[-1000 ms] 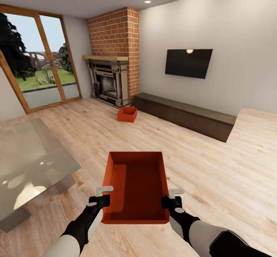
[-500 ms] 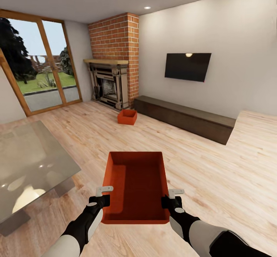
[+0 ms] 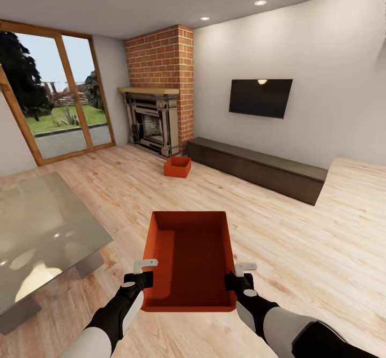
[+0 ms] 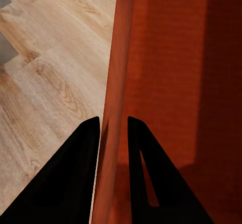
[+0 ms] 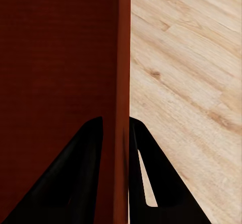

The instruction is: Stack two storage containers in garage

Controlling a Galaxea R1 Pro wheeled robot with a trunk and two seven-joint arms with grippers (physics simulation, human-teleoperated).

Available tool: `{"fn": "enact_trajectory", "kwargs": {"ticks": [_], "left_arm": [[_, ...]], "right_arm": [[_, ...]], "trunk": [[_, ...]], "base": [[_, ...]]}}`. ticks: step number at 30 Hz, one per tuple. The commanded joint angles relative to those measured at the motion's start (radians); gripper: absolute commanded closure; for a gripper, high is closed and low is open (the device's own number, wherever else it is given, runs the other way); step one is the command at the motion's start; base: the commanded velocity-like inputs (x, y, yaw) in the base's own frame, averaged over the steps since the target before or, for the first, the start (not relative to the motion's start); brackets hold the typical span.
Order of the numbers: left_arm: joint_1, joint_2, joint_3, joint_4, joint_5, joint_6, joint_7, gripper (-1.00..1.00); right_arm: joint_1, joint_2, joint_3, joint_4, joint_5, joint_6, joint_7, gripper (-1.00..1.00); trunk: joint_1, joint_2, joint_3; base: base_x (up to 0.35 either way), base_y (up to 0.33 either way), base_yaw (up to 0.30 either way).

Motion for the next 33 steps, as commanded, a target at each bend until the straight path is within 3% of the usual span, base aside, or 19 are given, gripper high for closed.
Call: {"fn": "enact_trajectory", "kwargs": {"ticks": [1,4,33], "left_arm": [[-0.001,0.000,0.011,-0.006,-0.019,0.008,0.026,1.00],[-0.001,0.000,0.011,-0.006,-0.019,0.008,0.026,1.00],[-0.001,-0.001,0.011,-0.005,-0.019,0.008,0.025,1.00]], "right_arm": [[0.000,0.000,-0.022,0.003,-0.023,-0.006,-0.005,1.00],[0.000,0.000,-0.022,0.003,-0.023,-0.006,-0.005,1.00],[0.000,0.000,-0.023,0.003,-0.023,-0.004,-0.005,1.00]], "trunk": [[0.000,-0.001,0.000],[0.000,-0.001,0.005],[-0.111,0.202,0.101]], "base": [[0.000,0.000,0.000],[0.000,0.000,0.000],[0.000,0.000,0.000]]}}
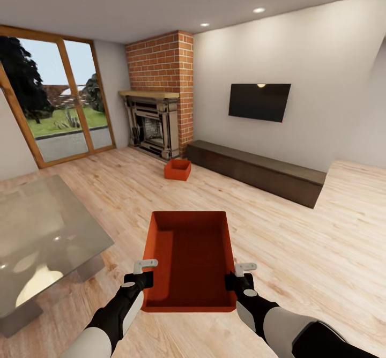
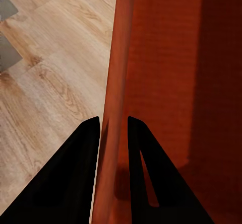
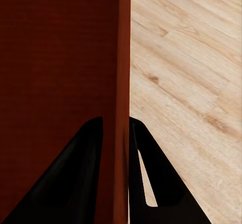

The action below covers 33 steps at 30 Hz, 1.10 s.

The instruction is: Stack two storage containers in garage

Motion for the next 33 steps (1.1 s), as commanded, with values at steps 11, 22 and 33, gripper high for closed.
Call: {"fn": "enact_trajectory", "kwargs": {"ticks": [11,22,33], "left_arm": [[-0.001,-0.001,0.012,-0.007,-0.020,0.008,0.024,1.00],[-0.001,-0.001,0.012,-0.007,-0.020,0.008,0.024,1.00],[-0.001,-0.001,0.012,-0.007,-0.019,0.008,0.024,1.00]], "right_arm": [[0.000,0.000,-0.024,0.003,-0.023,-0.006,-0.005,1.00],[0.000,0.000,-0.023,0.003,-0.023,-0.006,-0.005,1.00],[0.000,0.000,-0.023,0.003,-0.023,-0.006,-0.005,1.00]], "trunk": [[-0.008,0.013,0.020],[-0.008,0.013,0.037],[-0.008,0.013,0.054]], "base": [[0.000,0.000,0.000],[0.000,0.000,0.034],[0.000,0.000,0.061]]}}
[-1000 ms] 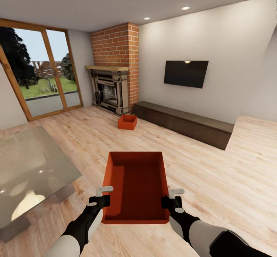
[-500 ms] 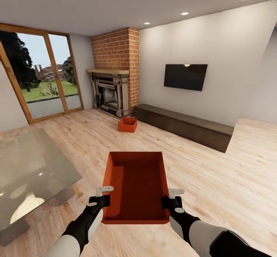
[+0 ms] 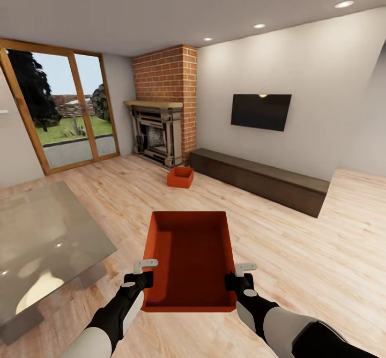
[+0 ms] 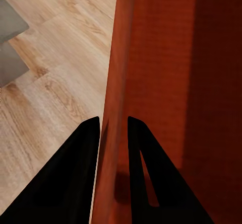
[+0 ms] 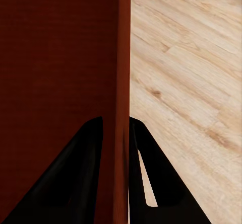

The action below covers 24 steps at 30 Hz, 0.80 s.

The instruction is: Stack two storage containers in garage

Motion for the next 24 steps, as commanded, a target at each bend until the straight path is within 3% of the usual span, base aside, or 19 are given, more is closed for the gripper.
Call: {"fn": "enact_trajectory", "kwargs": {"ticks": [1,24], "left_arm": [[-0.001,0.000,0.013,-0.008,-0.020,0.008,0.022,1.00],[-0.001,0.000,0.013,-0.008,-0.021,0.008,0.022,1.00]], "right_arm": [[0.000,0.000,-0.025,0.003,-0.021,-0.005,-0.005,1.00],[0.000,0.000,-0.025,0.003,-0.021,-0.006,-0.005,1.00]], "trunk": [[0.000,-0.001,0.000],[0.000,-0.001,0.036]], "base": [[0.000,0.000,0.061],[0.000,0.000,0.068]]}}
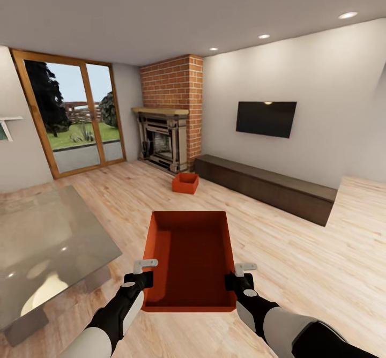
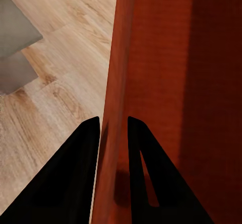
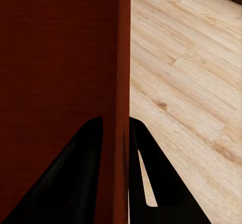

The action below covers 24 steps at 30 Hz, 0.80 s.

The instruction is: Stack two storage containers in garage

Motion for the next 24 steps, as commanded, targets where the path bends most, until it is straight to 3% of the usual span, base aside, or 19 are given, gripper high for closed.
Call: {"fn": "enact_trajectory", "kwargs": {"ticks": [1,24], "left_arm": [[-0.001,0.000,0.013,-0.007,-0.020,0.008,0.022,1.00],[-0.001,0.000,0.013,-0.006,-0.020,0.008,0.022,1.00]], "right_arm": [[0.000,0.000,-0.025,0.003,-0.021,-0.005,-0.005,1.00],[0.000,0.000,-0.025,0.003,-0.021,-0.005,-0.005,1.00]], "trunk": [[0.000,-0.002,0.000],[0.000,-0.002,0.036]], "base": [[0.000,0.000,0.075],[0.000,0.000,0.075]]}}
